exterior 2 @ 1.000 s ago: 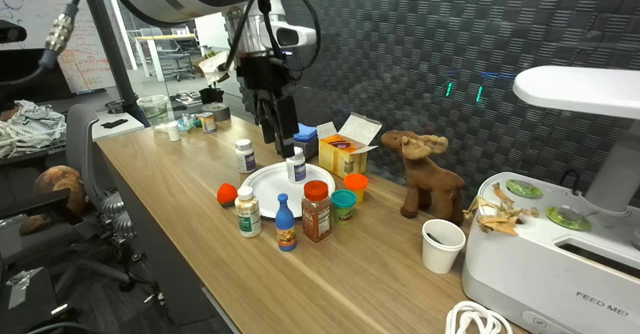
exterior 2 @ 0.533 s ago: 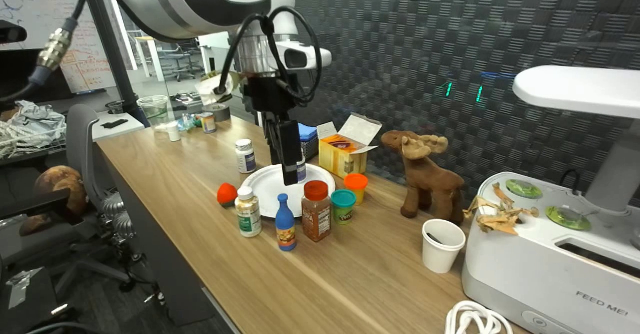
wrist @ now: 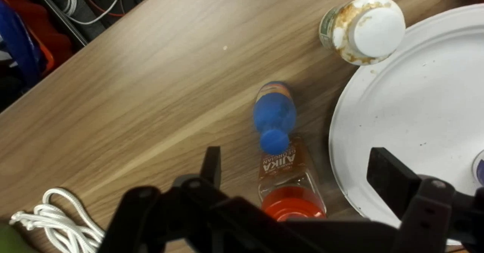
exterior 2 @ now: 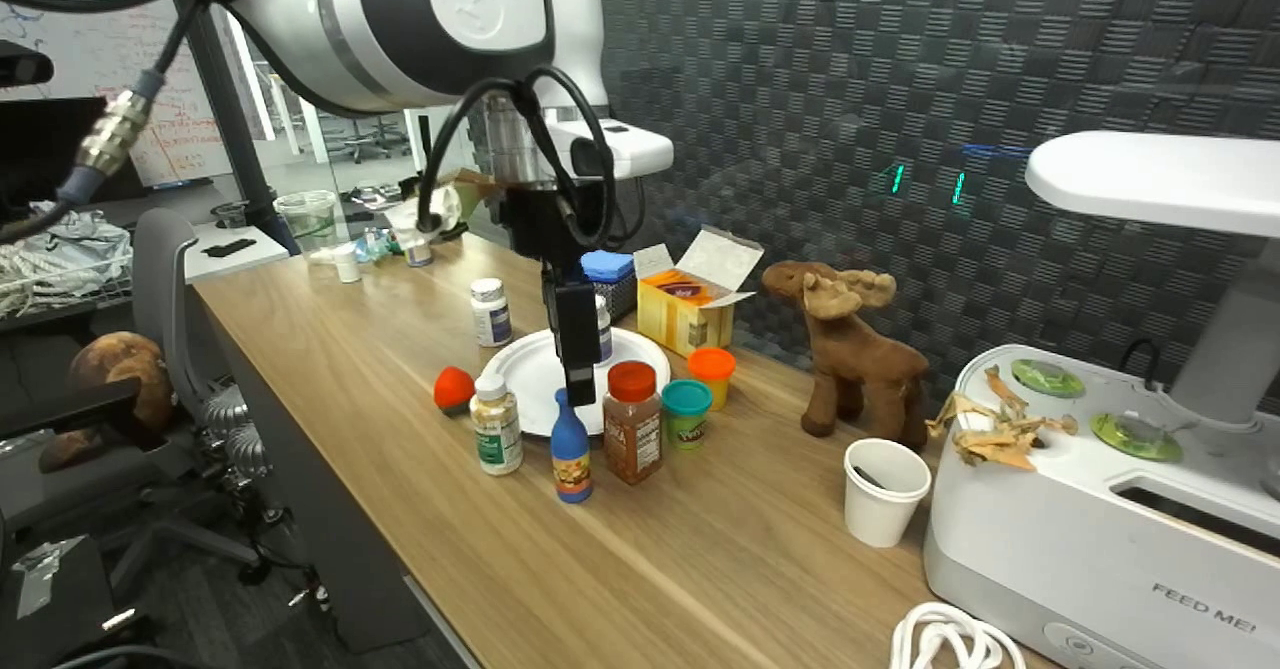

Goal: Place the bottles and orange plush toy on the white plate

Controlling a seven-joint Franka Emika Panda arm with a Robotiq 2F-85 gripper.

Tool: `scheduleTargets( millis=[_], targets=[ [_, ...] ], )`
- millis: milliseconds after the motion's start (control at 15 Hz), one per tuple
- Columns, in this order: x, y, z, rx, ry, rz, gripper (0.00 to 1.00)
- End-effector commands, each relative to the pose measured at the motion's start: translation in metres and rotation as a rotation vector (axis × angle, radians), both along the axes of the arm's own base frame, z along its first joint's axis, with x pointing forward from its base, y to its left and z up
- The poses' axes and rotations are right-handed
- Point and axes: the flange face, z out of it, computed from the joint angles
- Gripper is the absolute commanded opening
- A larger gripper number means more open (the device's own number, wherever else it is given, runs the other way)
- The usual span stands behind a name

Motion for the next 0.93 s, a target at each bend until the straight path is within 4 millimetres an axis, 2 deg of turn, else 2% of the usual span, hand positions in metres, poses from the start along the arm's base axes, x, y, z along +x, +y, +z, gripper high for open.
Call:
scheduleTargets(
  millis=[0, 400, 467, 533, 867],
  targets=[
    [0.009, -0.009, -0.001, -0.001, -0.055, -0.066, 1.00],
    [0.023, -0.017, -0.001, -0.010, -0.109, -0.099, 1.00],
    [0.025, -0.018, -0.001, -0.011, -0.113, -0.097, 0.75],
    [0.027, -0.018, 0.000, -0.012, -0.118, -0.095, 0.74],
    [0.031, -0.017, -0.004, -0.012, -0.117, -0.090, 0.33]
  ],
)
